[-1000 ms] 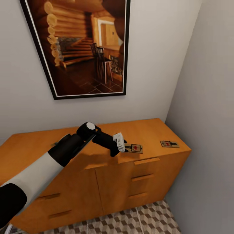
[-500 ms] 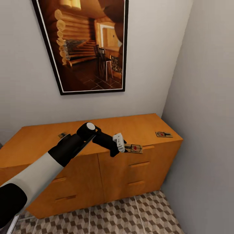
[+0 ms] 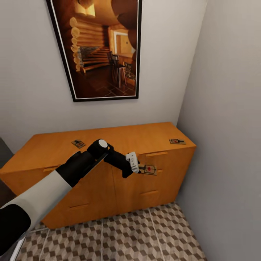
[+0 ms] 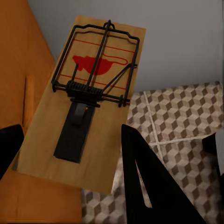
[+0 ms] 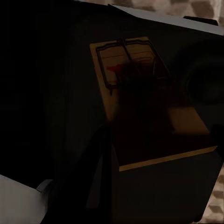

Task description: Take the four mousetraps from the cabinet in the bathroom and place them on the bathroom floor. Make sure all four end up on the same floor surface, and ensure that at least two of them are either under or directly next to the same bathroom sink.

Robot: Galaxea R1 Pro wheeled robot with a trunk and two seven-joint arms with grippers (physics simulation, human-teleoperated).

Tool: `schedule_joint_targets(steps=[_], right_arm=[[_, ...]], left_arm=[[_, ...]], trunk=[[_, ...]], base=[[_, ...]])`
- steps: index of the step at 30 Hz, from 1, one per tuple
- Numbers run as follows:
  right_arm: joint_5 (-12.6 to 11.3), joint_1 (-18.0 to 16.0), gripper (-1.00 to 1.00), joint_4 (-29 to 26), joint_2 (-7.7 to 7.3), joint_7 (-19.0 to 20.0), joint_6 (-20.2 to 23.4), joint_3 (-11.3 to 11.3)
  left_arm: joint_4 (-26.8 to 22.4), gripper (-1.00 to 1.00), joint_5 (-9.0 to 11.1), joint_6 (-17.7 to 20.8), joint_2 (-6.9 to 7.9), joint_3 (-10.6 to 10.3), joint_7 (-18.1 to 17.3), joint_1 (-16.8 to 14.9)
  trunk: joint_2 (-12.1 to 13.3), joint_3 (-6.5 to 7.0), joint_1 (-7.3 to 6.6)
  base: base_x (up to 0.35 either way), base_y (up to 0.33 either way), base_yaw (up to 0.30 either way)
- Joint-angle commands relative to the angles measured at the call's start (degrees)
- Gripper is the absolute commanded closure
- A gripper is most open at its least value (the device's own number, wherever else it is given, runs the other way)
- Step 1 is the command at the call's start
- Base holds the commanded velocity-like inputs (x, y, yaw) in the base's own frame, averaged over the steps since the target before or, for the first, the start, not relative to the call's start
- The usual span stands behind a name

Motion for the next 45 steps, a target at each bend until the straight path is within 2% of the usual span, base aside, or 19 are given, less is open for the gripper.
schedule_joint_targets(steps=[1,8,14,17,19,22,25,29,30,31,32,34,38,45], right_arm=[[0.4,0.0,1.0,0.0,0.0,0.2,-0.2,-0.5],[0.4,0.0,1.0,0.0,-0.04,0.1,-1.0,-0.5],[0.4,0.0,1.0,0.0,-0.08,-0.2,-3.5,-0.5],[0.4,0.0,1.0,0.0,-0.05,-0.2,-3.8,-0.5],[0.5,0.0,1.0,0.0,-0.07,-0.3,-4.3,-0.5],[0.5,0.0,1.0,0.0,-0.08,-0.3,-5.8,-0.5],[0.5,0.0,1.0,0.0,-0.08,-0.3,-7.7,-0.5],[0.5,0.0,1.0,-0.1,-0.09,-0.4,-9.6,-0.5],[0.5,0.0,1.0,-0.3,-0.09,-0.4,-10.1,-0.5],[0.5,0.0,1.0,-1.0,-0.09,-0.5,-11.0,-0.5],[0.5,0.0,1.0,-1.2,-0.09,-0.5,-11.1,-0.5],[0.5,0.0,1.0,-1.7,-0.14,-0.6,-11.4,-0.5],[0.5,0.0,1.0,-3.0,-0.72,-0.8,-11.7,-0.6],[0.5,0.0,1.0,-6.8,-0.95,-0.9,-11.7,-0.6]], left_arm=[[0.2,1.0,-0.1,0.1,0.03,-0.1,0.1,-0.1],[2.7,1.0,-0.1,-0.1,0.02,-0.4,0.1,0.0],[5.3,1.0,0.0,-0.3,0.02,-3.6,0.1,0.1],[8.1,1.0,0.1,-0.6,-0.17,-4.4,0.6,0.3],[10.1,1.0,0.1,-1.9,-0.26,-4.6,1.5,0.3],[13.7,1.0,0.2,-5.9,-0.75,-4.8,2.6,0.4],[18.8,1.0,0.2,-8.9,-1.62,-6.3,3.1,0.8],[25.2,1.0,0.3,-12.3,-2.03,-8.6,4.1,1.8],[27.3,1.0,0.3,-14.2,-2.17,-8.8,4.9,2.3],[32.4,1.0,0.5,-19.0,-2.63,-9.0,6.9,3.5],[33.8,1.0,0.6,-20.2,-2.84,-9.1,7.5,3.8],[40.6,1.0,0.8,-23.7,-4.16,-9.1,9.2,5.3],[51.5,1.0,1.0,-27.7,-5.81,-9.1,11.0,7.8],[59.7,1.0,1.7,-30.1,-6.05,-9.1,16.1,11.1]], trunk=[[0.0,-0.05,-0.03],[0.0,-0.05,-0.03],[0.0,-0.05,-0.03],[0.0,-0.05,-0.03],[0.0,-0.05,-0.03],[0.0,-0.05,-0.03],[0.0,-0.05,-0.03],[0.0,-0.05,-0.03],[0.0,-0.05,-0.03],[0.0,-0.05,-0.03],[0.0,-0.05,-0.03],[0.0,-0.05,-0.03],[0.0,-0.05,-0.03],[0.0,-0.05,-0.03]], base=[[-0.265,0.0,0.0],[-0.266,0.0,0.0],[-0.282,-0.002,0.0],[-0.313,-0.028,0.0],[-0.318,-0.031,0.0],[-0.233,-0.026,0.0],[-0.077,-0.008,0.0],[-0.017,-0.002,0.0],[-0.005,-0.001,0.0],[-0.002,0.0,0.0],[-0.002,0.0,0.0],[-0.001,0.0,0.0],[0.0,0.0,0.0],[0.0,0.0,0.0]])
